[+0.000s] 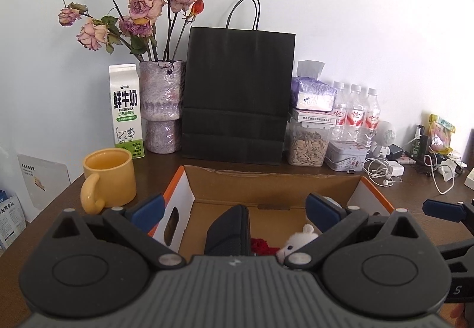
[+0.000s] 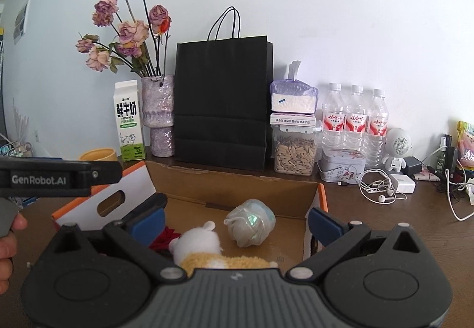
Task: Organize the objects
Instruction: 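Lower the pouch and plastic bag into the box and open both grippers, then move the right gripper to the white gloves and grasp them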
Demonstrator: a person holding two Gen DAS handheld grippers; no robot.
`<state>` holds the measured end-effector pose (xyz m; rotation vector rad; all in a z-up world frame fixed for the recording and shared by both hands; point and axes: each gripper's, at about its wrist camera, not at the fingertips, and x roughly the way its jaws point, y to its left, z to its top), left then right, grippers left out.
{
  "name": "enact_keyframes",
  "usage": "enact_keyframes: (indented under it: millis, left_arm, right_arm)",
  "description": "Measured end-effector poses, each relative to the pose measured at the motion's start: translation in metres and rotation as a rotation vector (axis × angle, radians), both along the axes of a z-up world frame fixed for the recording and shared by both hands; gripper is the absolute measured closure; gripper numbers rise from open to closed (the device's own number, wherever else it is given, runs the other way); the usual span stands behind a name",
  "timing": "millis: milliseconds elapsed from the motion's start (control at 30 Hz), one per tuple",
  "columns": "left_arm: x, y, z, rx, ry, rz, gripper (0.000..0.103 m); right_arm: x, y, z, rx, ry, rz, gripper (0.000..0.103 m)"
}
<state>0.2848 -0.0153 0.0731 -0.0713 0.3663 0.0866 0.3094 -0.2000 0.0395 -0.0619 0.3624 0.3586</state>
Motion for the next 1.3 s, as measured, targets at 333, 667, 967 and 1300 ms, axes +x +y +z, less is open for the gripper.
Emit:
enact_keyframes:
  millis: [333,667,967,1300]
  left_arm:
    - [-0.048,0.004,-0.006,0.028,0.019,0.001,0.0]
    - [-0.089,0.015,-0.018,0.05,0.043,0.008,0.0]
    - [-0.113,0.034,-0.042,0.056,0.128,0.037,0.0]
    - [-0.123,0.05,-0.055,0.011,0.166,0.061,0.0]
  right_arm:
    - [-0.05,-0.017,-0.007,-0.002,0.02,0.016,0.0]
    - [-0.091,-0.027,-0.023,0.008,0.086,0.05,0.0]
    - [-0.111,-0.023,-0.033,0.002,0.123,0.078,0.0]
    - [-0.107,-0.006,-0.042,-0.007,0.171,0.145,0.0]
